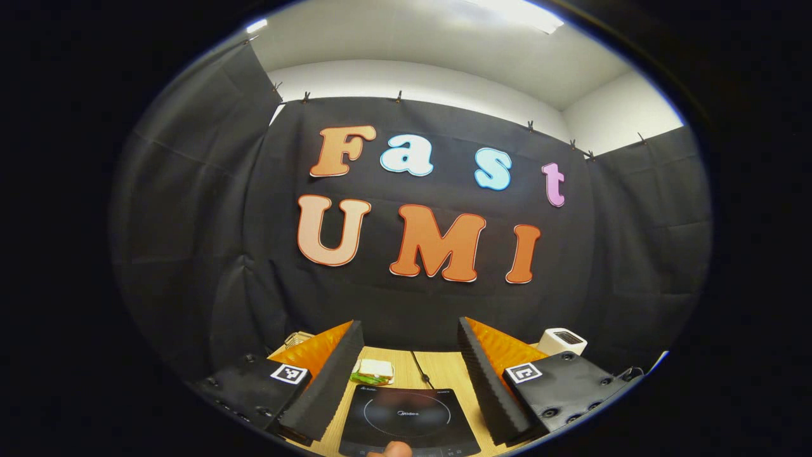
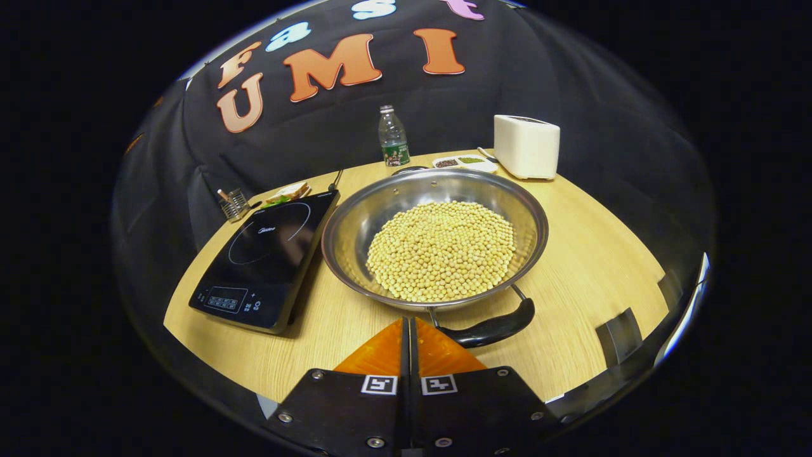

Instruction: First push the handle of the pot to place it horizontally, then grasp the pot with both hands and set it on the induction cooktop.

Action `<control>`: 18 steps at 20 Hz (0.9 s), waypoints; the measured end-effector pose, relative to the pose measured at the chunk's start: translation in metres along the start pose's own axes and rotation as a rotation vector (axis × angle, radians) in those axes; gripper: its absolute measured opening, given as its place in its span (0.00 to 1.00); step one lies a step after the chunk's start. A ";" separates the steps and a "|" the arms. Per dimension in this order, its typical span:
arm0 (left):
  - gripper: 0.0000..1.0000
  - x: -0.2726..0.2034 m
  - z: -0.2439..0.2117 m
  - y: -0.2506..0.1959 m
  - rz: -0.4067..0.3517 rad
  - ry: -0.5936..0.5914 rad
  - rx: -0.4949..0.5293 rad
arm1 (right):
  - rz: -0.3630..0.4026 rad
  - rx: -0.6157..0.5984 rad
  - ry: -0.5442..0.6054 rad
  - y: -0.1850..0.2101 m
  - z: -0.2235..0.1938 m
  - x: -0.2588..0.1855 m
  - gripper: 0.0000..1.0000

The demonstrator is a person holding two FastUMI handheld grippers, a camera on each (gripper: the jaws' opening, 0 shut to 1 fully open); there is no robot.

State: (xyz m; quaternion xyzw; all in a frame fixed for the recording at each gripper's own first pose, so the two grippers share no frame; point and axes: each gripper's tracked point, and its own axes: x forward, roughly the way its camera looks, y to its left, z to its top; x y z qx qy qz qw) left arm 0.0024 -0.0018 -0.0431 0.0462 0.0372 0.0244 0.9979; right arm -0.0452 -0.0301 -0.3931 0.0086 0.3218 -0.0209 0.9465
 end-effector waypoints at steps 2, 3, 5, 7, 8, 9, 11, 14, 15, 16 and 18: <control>0.98 0.001 -0.001 0.001 0.007 0.003 -0.001 | -0.018 -0.001 0.002 -0.010 0.001 0.000 0.00; 0.98 0.001 0.000 0.002 0.010 0.002 -0.002 | -0.028 -0.007 0.003 -0.014 0.001 0.000 0.00; 0.98 0.001 0.002 0.002 0.015 -0.004 0.000 | -0.050 -0.018 0.007 -0.023 0.004 0.004 0.00; 0.98 0.001 0.004 0.003 0.024 -0.013 0.006 | -0.063 -0.020 0.019 -0.029 0.004 0.008 0.00; 0.98 0.001 0.005 0.004 0.028 -0.016 0.009 | -0.067 -0.021 0.025 -0.030 0.002 0.009 0.00; 0.98 0.001 0.006 0.004 0.031 -0.017 0.012 | -0.070 -0.022 0.028 -0.033 0.002 0.012 0.00; 0.98 0.002 0.005 0.002 0.032 -0.013 0.013 | -0.080 -0.018 0.029 -0.038 0.004 0.016 0.00; 0.98 0.005 0.004 0.002 0.035 -0.009 0.008 | -0.111 -0.023 0.031 -0.054 0.011 0.021 0.00; 0.98 0.005 0.004 0.001 0.036 -0.010 0.005 | -0.121 -0.023 0.031 -0.061 0.013 0.024 0.00; 0.98 0.005 0.003 0.000 0.036 -0.010 0.003 | -0.130 -0.021 0.032 -0.066 0.015 0.025 0.00; 0.98 0.007 0.006 -0.001 0.034 -0.012 0.003 | -0.151 -0.021 0.032 -0.075 0.018 0.028 0.00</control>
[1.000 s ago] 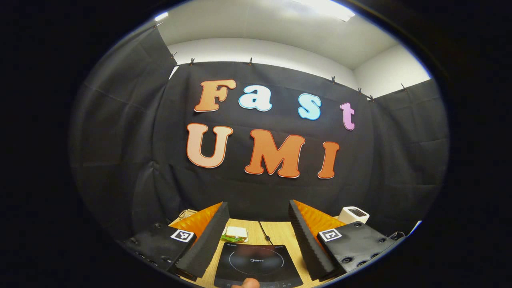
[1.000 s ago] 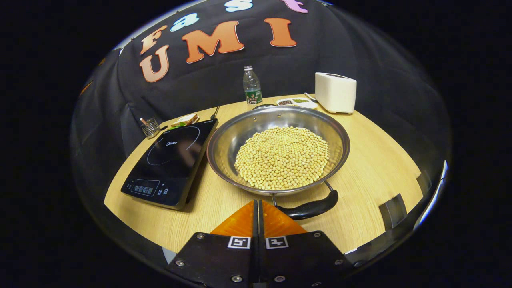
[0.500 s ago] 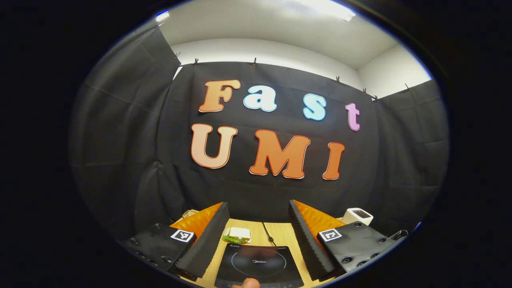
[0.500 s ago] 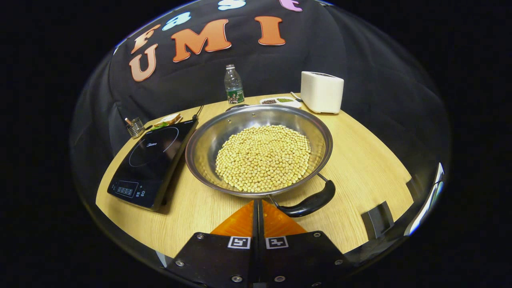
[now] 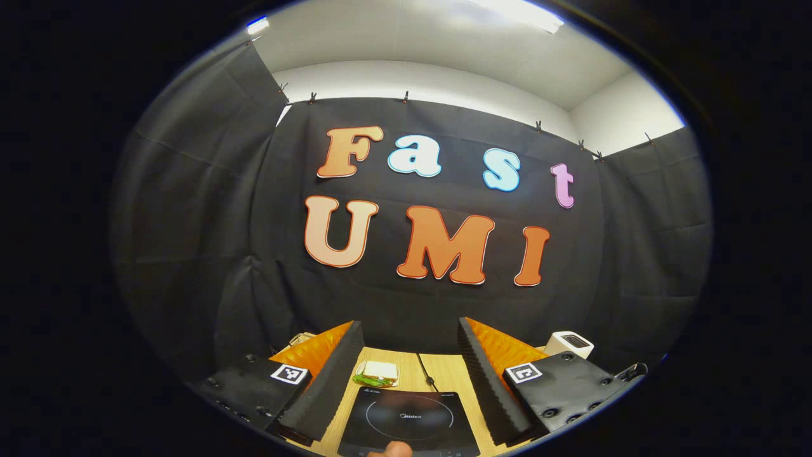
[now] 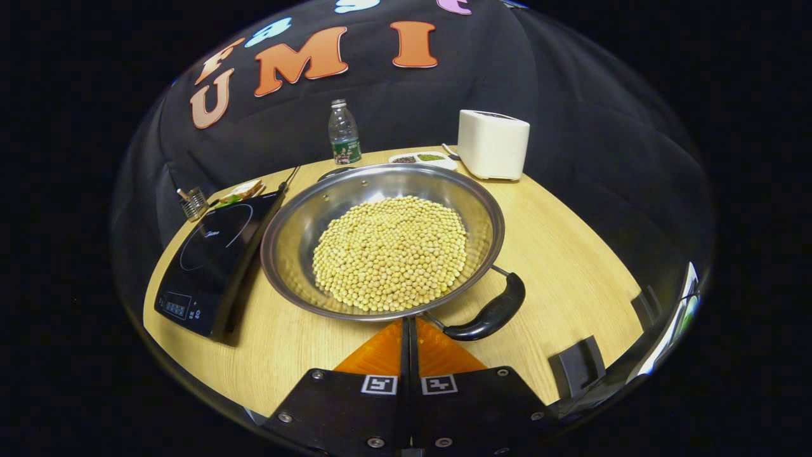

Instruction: First push the handle of the pot to place it horizontally, then grasp the pot with both hands and set it on the induction cooktop.

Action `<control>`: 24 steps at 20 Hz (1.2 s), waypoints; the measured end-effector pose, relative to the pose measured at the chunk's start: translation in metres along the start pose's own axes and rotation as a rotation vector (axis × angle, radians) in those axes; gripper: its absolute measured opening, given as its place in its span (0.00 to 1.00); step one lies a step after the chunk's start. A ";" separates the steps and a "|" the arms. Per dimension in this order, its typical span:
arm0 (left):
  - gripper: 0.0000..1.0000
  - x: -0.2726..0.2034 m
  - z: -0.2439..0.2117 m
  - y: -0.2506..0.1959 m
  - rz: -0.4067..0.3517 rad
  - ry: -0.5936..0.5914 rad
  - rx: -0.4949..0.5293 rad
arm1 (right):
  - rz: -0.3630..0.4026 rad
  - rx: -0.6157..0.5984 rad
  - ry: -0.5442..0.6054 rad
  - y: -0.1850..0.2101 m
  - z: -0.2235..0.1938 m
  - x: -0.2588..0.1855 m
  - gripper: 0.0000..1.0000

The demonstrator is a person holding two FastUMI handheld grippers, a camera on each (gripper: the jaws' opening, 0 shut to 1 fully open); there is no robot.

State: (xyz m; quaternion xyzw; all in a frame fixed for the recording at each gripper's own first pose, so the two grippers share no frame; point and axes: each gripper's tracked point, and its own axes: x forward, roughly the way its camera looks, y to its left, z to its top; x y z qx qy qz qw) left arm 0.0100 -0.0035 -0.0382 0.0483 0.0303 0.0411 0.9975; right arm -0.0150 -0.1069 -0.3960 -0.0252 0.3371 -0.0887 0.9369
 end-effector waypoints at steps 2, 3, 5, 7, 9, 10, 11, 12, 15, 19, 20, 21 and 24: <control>0.98 0.001 0.001 -0.004 -0.002 -0.005 0.005 | -0.019 0.004 0.001 -0.009 0.003 0.003 0.00; 0.98 0.001 0.003 -0.007 -0.004 -0.009 0.008 | -0.028 0.007 0.002 -0.013 0.004 0.005 0.00; 0.98 0.001 0.005 -0.011 -0.012 -0.015 0.010 | -0.043 0.013 0.005 -0.021 0.006 0.009 0.00; 0.98 0.002 0.007 -0.015 -0.018 -0.018 0.010 | -0.062 0.020 0.010 -0.029 0.007 0.014 0.00; 0.98 0.003 0.007 -0.020 -0.022 -0.019 0.012 | -0.083 0.031 0.018 -0.038 0.006 0.018 0.00; 0.98 0.004 0.007 -0.020 -0.022 -0.019 0.013 | -0.090 0.040 0.021 -0.042 0.007 0.020 0.00; 0.98 0.005 0.007 -0.020 -0.022 -0.018 0.012 | -0.095 0.053 0.025 -0.045 0.006 0.021 0.00; 0.98 0.006 0.008 -0.021 -0.021 -0.018 0.012 | -0.090 0.070 0.030 -0.046 0.007 0.023 0.00; 0.98 0.009 0.007 -0.022 -0.018 -0.017 0.008 | -0.091 0.120 0.039 -0.050 0.008 0.025 0.00; 0.98 0.014 0.003 -0.030 -0.028 -0.003 0.009 | -0.107 0.131 0.037 -0.047 0.009 0.023 0.00; 0.98 0.016 0.004 -0.030 -0.032 0.000 0.011 | -0.112 0.129 0.037 -0.049 0.010 0.024 0.00; 0.98 0.018 0.003 -0.033 -0.036 0.001 0.009 | -0.117 0.135 0.038 -0.052 0.012 0.025 0.00; 0.98 0.020 0.001 -0.036 -0.047 0.008 0.003 | -0.123 0.151 0.039 -0.058 0.017 0.029 0.00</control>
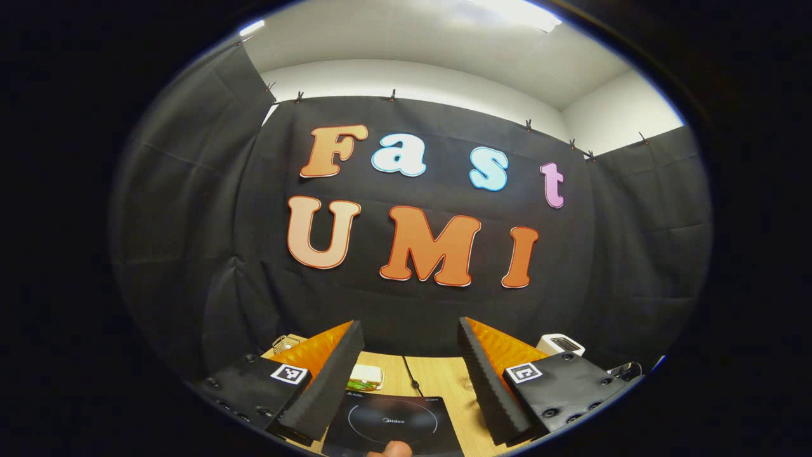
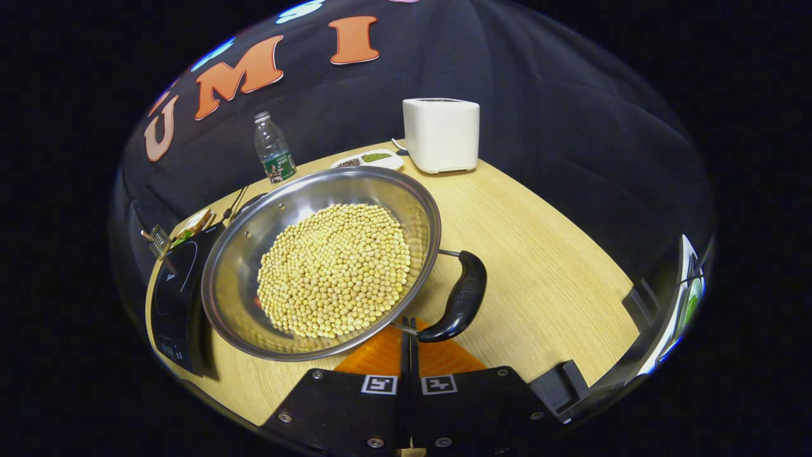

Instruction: First push the handle of the pot to place it horizontally, then grasp the pot with both hands and set it on the induction cooktop.

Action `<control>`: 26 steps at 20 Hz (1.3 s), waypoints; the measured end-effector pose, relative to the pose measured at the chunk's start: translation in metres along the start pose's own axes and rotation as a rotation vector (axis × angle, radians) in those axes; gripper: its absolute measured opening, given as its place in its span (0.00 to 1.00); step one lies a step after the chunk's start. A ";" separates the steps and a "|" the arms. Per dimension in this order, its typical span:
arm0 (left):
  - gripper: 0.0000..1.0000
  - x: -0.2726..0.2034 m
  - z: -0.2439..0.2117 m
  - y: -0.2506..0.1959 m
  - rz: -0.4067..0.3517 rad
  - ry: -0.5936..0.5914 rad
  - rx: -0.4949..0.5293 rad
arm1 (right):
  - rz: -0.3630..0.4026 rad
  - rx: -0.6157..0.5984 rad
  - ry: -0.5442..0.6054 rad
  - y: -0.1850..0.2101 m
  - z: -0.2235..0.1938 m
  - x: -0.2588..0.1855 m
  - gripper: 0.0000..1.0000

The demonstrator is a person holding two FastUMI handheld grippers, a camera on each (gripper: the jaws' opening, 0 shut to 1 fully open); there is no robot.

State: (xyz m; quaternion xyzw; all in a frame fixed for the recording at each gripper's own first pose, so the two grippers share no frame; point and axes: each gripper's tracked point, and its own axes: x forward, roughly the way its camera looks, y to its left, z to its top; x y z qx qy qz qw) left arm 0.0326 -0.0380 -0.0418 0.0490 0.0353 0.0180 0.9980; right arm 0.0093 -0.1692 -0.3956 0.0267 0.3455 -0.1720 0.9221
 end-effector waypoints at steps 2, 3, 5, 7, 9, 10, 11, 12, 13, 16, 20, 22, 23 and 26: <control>0.98 0.000 0.000 0.002 0.004 0.000 0.000 | -0.014 -0.007 -0.003 -0.004 0.005 0.005 0.00; 0.97 0.001 0.001 0.004 0.008 -0.002 0.000 | -0.022 -0.009 -0.005 -0.007 0.007 0.006 0.00; 0.98 0.005 -0.001 0.006 0.015 -0.004 -0.001 | -0.044 -0.020 -0.017 -0.014 0.015 0.011 0.00; 0.98 0.008 -0.002 0.006 0.017 0.000 -0.004 | -0.050 -0.015 -0.022 -0.020 0.022 0.015 0.00; 0.98 0.013 -0.008 0.005 0.018 0.010 -0.006 | -0.043 -0.004 -0.019 -0.024 0.028 0.020 0.00; 0.98 0.016 -0.010 0.004 0.018 0.016 -0.006 | -0.039 0.000 -0.018 -0.026 0.031 0.023 0.00; 0.98 0.019 -0.014 0.004 0.019 0.023 -0.005 | -0.036 0.003 -0.018 -0.028 0.033 0.026 0.00; 0.98 0.023 -0.018 0.003 0.018 0.031 -0.006 | -0.036 0.004 -0.018 -0.028 0.036 0.029 0.00; 0.98 0.027 -0.021 0.001 0.016 0.040 -0.009 | -0.037 0.002 -0.019 -0.029 0.039 0.032 0.00; 0.97 0.038 -0.028 -0.002 0.013 0.056 -0.020 | -0.047 -0.002 -0.021 -0.033 0.048 0.041 0.00; 0.98 0.050 -0.032 -0.007 0.009 0.059 -0.007 | -0.044 0.019 -0.006 -0.039 0.057 0.053 0.00; 0.98 0.052 -0.035 -0.011 0.004 0.058 0.002 | -0.050 0.016 -0.001 -0.040 0.061 0.061 0.00; 0.98 0.053 -0.036 -0.012 0.002 0.059 0.006 | -0.055 0.013 0.000 -0.042 0.062 0.065 0.00; 0.98 0.063 -0.041 -0.016 -0.004 0.065 0.020 | -0.058 0.015 0.006 -0.043 0.069 0.074 0.00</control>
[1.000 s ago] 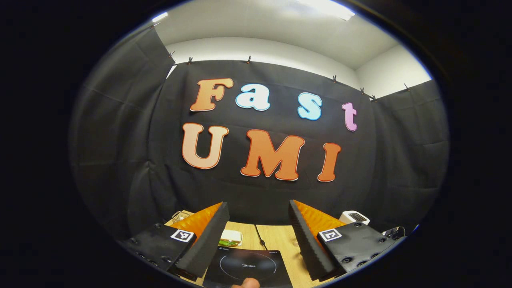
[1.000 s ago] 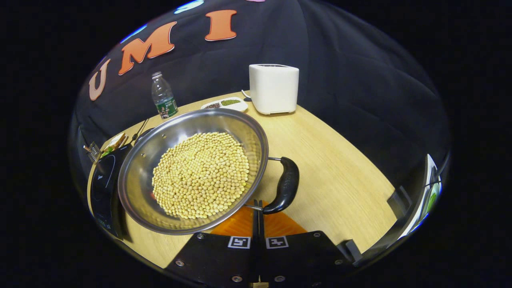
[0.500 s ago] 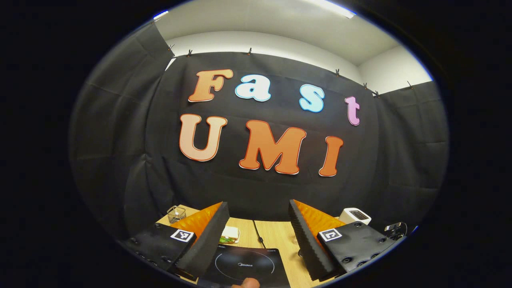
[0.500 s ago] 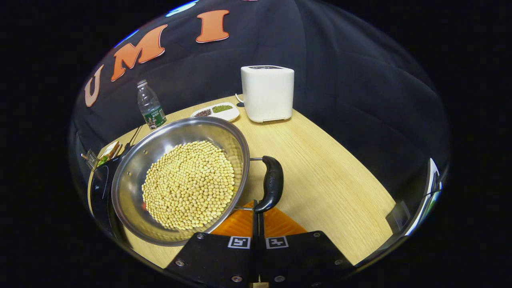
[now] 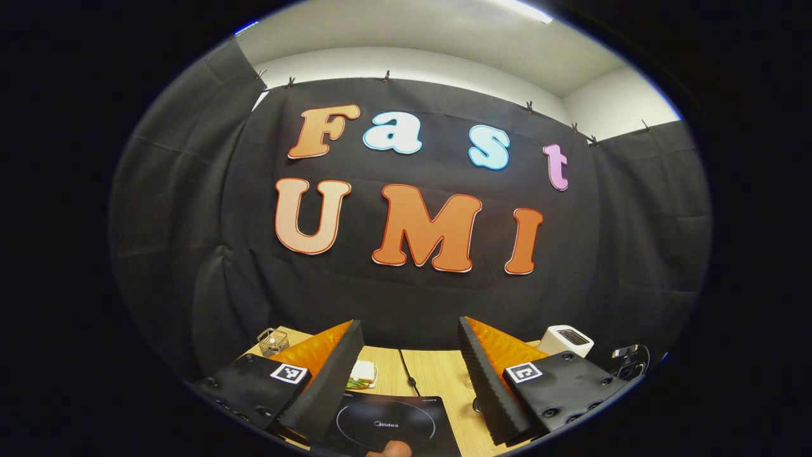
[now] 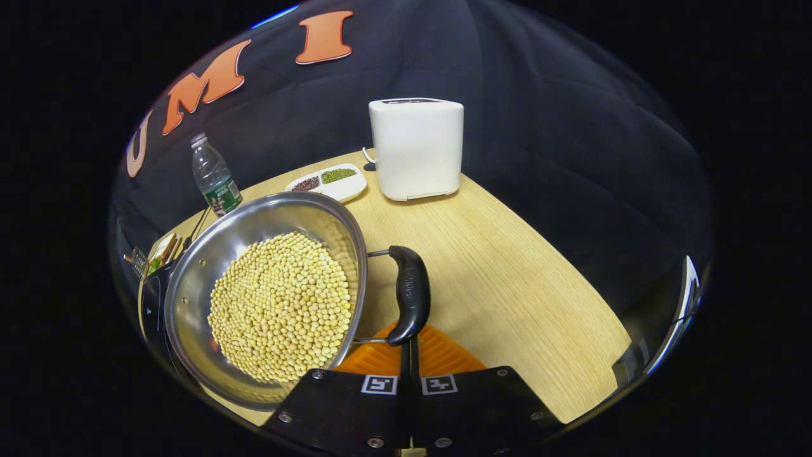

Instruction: First push the handle of the pot to place it horizontally, then grasp the pot with both hands and set it on the induction cooktop.

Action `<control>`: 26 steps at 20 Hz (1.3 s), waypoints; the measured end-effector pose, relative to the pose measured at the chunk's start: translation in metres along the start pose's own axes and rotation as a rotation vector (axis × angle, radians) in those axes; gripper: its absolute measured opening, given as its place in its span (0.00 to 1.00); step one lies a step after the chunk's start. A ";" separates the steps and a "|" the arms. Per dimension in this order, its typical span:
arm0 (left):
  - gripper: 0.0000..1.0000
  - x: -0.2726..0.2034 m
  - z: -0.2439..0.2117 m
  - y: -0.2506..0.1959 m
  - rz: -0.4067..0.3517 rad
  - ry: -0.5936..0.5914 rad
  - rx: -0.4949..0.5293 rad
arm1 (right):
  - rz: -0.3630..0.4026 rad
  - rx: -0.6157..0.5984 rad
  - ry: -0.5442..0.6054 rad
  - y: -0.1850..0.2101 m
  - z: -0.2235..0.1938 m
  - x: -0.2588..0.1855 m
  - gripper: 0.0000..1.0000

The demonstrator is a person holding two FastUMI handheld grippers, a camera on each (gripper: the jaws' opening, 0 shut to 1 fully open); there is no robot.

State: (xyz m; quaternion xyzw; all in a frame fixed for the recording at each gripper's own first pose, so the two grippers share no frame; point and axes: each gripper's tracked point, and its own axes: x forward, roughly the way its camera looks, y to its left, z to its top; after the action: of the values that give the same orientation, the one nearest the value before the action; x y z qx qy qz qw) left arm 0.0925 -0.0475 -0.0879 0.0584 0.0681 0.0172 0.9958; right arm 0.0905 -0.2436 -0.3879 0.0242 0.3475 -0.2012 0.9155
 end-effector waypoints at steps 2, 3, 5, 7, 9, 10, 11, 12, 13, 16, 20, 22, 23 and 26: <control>0.98 0.007 -0.003 -0.005 -0.009 0.005 0.003 | 0.002 0.001 0.001 0.000 0.005 0.005 0.00; 0.98 0.009 -0.004 -0.007 -0.014 0.008 0.003 | 0.001 0.001 0.001 -0.001 0.007 0.008 0.00; 0.98 0.014 -0.007 -0.013 -0.023 0.013 0.004 | 0.007 0.001 0.001 0.001 0.012 0.014 0.00; 0.98 0.017 -0.011 -0.016 -0.031 0.022 0.006 | 0.016 0.005 0.008 0.003 0.015 0.018 0.00; 0.98 0.021 -0.016 -0.017 -0.030 0.029 0.016 | 0.015 0.004 0.005 0.002 0.020 0.022 0.00; 0.98 0.022 -0.018 -0.018 -0.030 0.034 0.019 | 0.009 -0.003 0.003 0.002 0.023 0.024 0.00; 0.98 0.023 -0.019 -0.019 -0.031 0.037 0.019 | 0.002 -0.010 -0.002 0.001 0.026 0.026 0.00; 0.98 0.024 -0.022 -0.020 -0.032 0.041 0.019 | -0.003 -0.016 -0.004 0.001 0.029 0.028 0.00; 0.98 0.025 -0.023 -0.019 -0.031 0.043 0.018 | -0.007 -0.021 -0.006 0.000 0.031 0.030 0.00; 0.98 0.026 -0.027 -0.020 -0.027 0.051 0.019 | -0.008 -0.022 -0.002 0.002 0.037 0.036 0.00; 0.98 0.031 -0.044 -0.022 -0.016 0.073 0.029 | -0.022 -0.027 -0.007 0.003 0.045 0.044 0.00; 0.98 0.034 -0.062 -0.025 -0.012 0.100 0.038 | -0.016 -0.025 -0.008 0.003 0.049 0.047 0.00; 0.98 0.036 -0.071 -0.027 -0.011 0.113 0.040 | -0.013 -0.022 -0.007 0.004 0.050 0.050 0.00; 0.97 0.045 -0.102 -0.035 -0.014 0.157 0.011 | -0.017 -0.011 -0.006 0.002 0.050 0.048 0.00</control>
State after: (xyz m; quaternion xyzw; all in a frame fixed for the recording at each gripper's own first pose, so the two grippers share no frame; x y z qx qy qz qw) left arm 0.1236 -0.0691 -0.1983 0.0619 0.1464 0.0145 0.9872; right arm 0.1547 -0.2678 -0.3812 0.0155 0.3461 -0.2069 0.9150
